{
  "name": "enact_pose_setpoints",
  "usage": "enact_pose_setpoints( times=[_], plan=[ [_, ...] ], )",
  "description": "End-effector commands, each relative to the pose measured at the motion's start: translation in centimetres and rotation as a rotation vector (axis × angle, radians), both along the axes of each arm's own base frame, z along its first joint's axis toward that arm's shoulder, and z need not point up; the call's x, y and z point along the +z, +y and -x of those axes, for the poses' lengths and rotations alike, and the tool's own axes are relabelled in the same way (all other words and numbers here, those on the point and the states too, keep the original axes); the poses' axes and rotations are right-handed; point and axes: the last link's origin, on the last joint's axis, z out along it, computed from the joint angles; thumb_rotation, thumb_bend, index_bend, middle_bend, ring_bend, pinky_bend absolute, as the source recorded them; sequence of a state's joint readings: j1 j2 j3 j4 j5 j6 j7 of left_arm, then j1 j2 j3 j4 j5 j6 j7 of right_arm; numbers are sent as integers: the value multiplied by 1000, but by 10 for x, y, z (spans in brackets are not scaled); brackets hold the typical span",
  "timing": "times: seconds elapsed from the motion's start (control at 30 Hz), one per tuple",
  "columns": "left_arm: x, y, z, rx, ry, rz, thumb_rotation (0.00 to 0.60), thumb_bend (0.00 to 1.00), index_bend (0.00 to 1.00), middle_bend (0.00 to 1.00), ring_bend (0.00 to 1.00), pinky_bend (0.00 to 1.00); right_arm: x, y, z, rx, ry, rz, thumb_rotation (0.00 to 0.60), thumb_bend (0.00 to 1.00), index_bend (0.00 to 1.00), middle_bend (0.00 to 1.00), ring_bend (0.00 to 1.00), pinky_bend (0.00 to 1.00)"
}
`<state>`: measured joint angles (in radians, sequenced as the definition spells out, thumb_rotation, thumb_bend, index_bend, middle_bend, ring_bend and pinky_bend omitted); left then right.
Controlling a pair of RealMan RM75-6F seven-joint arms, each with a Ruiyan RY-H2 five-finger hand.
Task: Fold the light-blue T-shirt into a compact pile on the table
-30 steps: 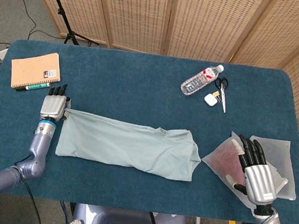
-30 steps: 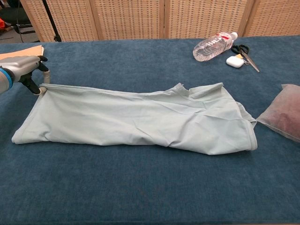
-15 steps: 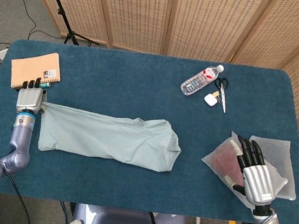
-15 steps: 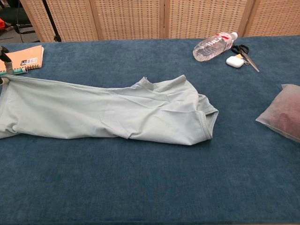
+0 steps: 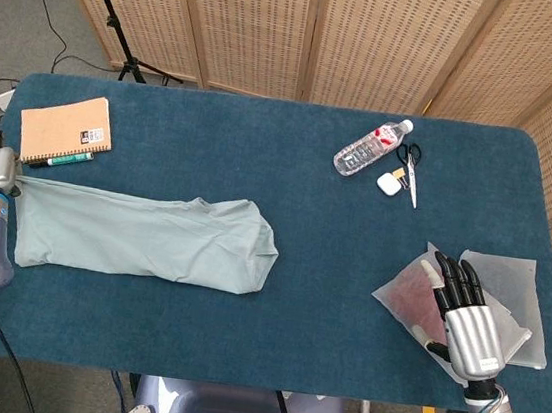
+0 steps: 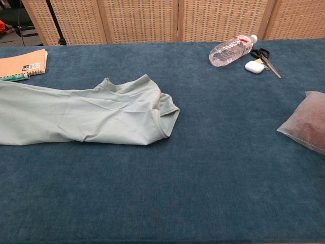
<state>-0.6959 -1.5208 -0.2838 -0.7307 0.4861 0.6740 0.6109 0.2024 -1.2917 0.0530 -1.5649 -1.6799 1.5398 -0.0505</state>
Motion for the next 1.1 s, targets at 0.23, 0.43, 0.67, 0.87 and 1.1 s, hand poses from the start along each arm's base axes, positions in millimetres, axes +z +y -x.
enact_pose_setpoints(
  times=[0.23, 0.43, 0.67, 0.87, 1.1],
  plan=[
    [3, 5, 25, 52, -61, -11, 600, 596, 768, 0, 0, 0, 0, -1, 0, -4, 1, 0, 600, 0, 0, 0, 0, 0],
    [-7, 1, 12, -13, -111, 12, 600, 596, 768, 0, 0, 0, 2, 0, 0, -3, -7, 3, 600, 0, 0, 0, 0, 0],
    [-15, -19, -25, -181, -257, 26, 600, 596, 768, 0, 0, 0, 5, 0, 1, -2, -22, 6, 600, 0, 0, 0, 0, 0],
    [-15, -29, -65, -348, -346, 18, 600, 598, 769, 0, 0, 0, 7, -1, 3, -9, -30, 6, 600, 0, 0, 0, 0, 0],
    [-31, -32, -113, -495, -405, 49, 600, 605, 769, 0, 0, 0, 9, -2, 3, -12, -35, 6, 600, 0, 0, 0, 0, 0]
  ],
)
